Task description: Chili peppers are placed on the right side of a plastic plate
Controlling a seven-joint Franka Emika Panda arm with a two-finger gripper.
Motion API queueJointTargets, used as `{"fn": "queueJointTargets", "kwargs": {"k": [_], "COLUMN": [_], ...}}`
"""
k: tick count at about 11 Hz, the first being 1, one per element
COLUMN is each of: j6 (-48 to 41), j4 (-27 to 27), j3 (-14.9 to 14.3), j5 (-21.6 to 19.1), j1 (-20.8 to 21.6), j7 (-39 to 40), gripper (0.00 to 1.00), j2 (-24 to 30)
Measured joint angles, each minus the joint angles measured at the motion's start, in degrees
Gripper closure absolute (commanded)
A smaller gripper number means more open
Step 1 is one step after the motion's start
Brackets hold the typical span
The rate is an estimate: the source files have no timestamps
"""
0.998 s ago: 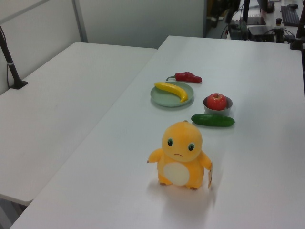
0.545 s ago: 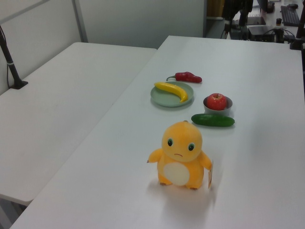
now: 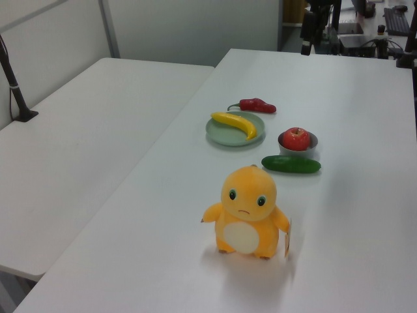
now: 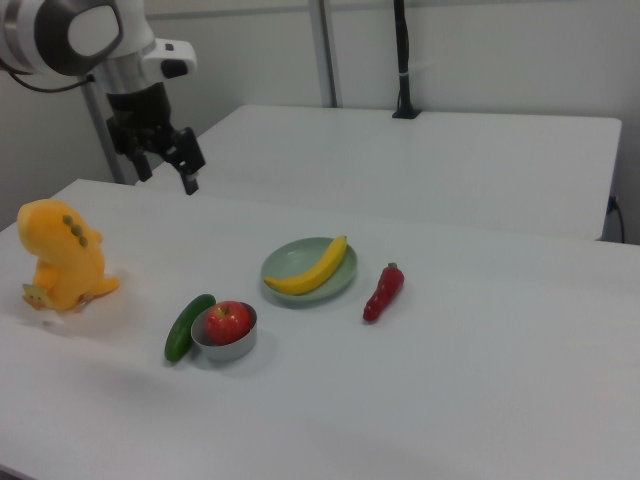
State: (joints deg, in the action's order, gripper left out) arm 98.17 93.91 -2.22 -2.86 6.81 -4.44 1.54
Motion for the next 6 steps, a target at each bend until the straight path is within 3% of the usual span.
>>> {"fn": "queueJointTargets", "kwargs": {"k": [2, 6], "j6": [1.3, 1.4], "j4": [0.0, 0.0], "j3": [-2.1, -2.9], "j5": [1.0, 1.0], "j1": [-0.1, -0.2], "j7": [6.4, 7.9], "gripper": [0.00, 0.00], "j2": [-0.6, -0.6]}}
